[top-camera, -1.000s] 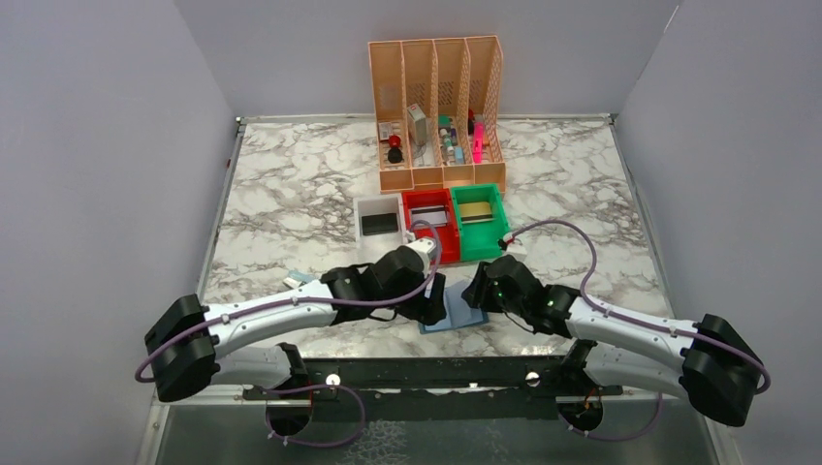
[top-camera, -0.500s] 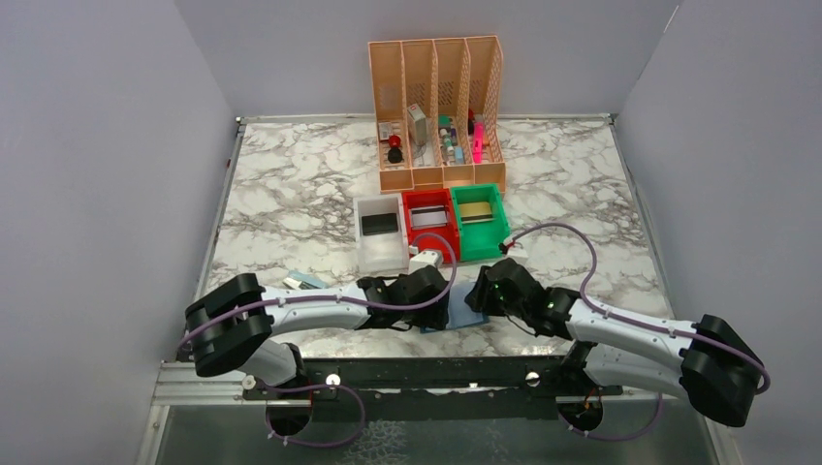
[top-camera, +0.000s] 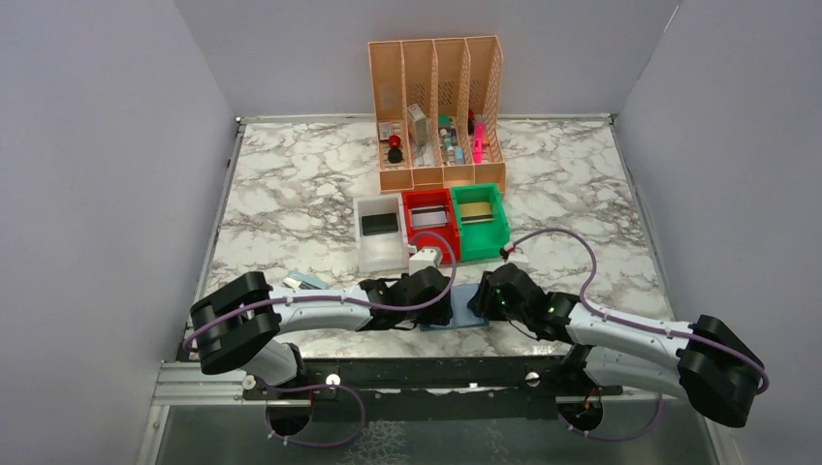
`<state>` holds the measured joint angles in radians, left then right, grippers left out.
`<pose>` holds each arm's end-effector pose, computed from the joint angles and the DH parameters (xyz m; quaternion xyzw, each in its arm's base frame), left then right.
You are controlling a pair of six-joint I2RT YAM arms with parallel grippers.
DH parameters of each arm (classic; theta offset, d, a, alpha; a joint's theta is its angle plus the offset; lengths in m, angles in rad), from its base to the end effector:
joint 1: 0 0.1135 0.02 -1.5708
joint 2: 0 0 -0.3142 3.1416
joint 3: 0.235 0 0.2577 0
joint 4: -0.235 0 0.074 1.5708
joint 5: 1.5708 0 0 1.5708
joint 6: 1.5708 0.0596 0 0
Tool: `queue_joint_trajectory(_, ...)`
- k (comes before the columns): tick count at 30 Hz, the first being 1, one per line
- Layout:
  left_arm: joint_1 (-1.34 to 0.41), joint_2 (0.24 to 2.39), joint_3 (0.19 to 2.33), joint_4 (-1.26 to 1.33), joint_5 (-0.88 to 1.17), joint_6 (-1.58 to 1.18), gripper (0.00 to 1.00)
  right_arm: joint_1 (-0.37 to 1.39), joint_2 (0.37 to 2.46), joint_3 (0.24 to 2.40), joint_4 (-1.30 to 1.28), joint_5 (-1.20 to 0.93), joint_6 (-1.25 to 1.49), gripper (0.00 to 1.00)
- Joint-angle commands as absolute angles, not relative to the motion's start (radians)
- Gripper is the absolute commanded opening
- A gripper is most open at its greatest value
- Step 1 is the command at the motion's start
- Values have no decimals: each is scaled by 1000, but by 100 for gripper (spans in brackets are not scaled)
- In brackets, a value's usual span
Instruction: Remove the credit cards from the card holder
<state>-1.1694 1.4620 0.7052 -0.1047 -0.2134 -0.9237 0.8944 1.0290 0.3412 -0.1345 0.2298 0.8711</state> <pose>0.1270 -0.2670 0.1970 0.0776 0.9299 -0.2489 0.2593 0.1230 0.1315 0.1732 0.0311 0.9251 0.2128 0.3131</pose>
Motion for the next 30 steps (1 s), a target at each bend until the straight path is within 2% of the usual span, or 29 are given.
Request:
queue_joint_trajectory(1,-1176,1459,696,-37,-227,-917,62,890,1050,316,-85,195,882,42)
queue_joint_trajectory(5,-1176,1484,679,34,-184,-914,61,890,1067,310,-68,188,885,41)
queue_joint_trajectory(9,-1176,1517,676,72,-171,-925,54,890,1072,310,-68,186,884,41)
queue_joint_trajectory(15,-1176,1497,689,21,-208,-916,54,890,1053,310,-81,187,882,41)
queue_joint_trajectory(17,-1176,1477,709,-60,-251,-900,59,890,1037,324,-95,178,869,42)
queue_joint_trajectory(21,-1176,1404,760,-266,-392,-871,76,890,972,377,-128,154,810,47)
queue_joint_trajectory(24,-1173,1339,788,-390,-484,-840,85,890,923,433,-208,203,775,50)
queue_joint_trajectory(30,-1146,1202,811,-520,-569,-764,95,890,871,532,-343,370,732,53)
